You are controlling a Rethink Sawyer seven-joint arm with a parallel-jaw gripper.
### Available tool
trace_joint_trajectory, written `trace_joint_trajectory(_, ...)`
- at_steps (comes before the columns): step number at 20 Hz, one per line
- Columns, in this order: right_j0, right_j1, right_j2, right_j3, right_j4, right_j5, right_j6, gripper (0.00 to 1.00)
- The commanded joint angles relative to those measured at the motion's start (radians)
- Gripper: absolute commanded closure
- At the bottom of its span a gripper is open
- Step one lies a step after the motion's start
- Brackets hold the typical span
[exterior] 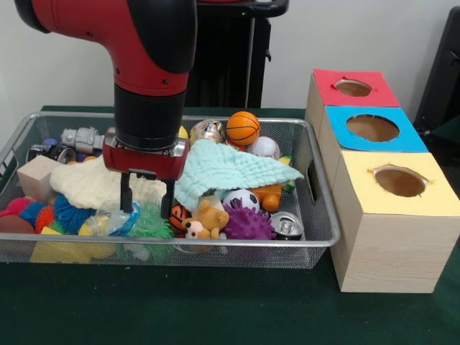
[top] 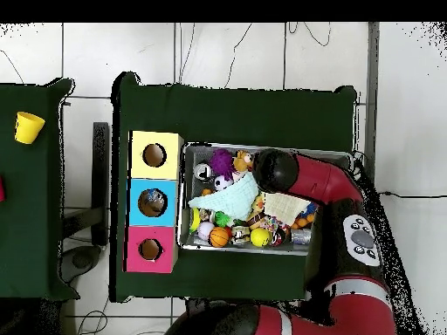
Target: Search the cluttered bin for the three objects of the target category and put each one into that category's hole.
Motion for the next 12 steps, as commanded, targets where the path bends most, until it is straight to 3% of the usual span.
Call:
trace_joint_trajectory(1,0.005,0.087,0.003,0.053,-0.12,-0.041,0.024,0.0)
trace_joint_trajectory(2,0.006,0.087,0.0,0.059,-0.133,-0.068,0.029,0.0)
trace_joint_trajectory(3,0.006,0.086,-0.003,0.065,-0.145,-0.094,0.034,1.0)
trace_joint_trajectory(12,-0.022,0.081,0.023,0.082,-0.17,-0.083,0.031,1.0)
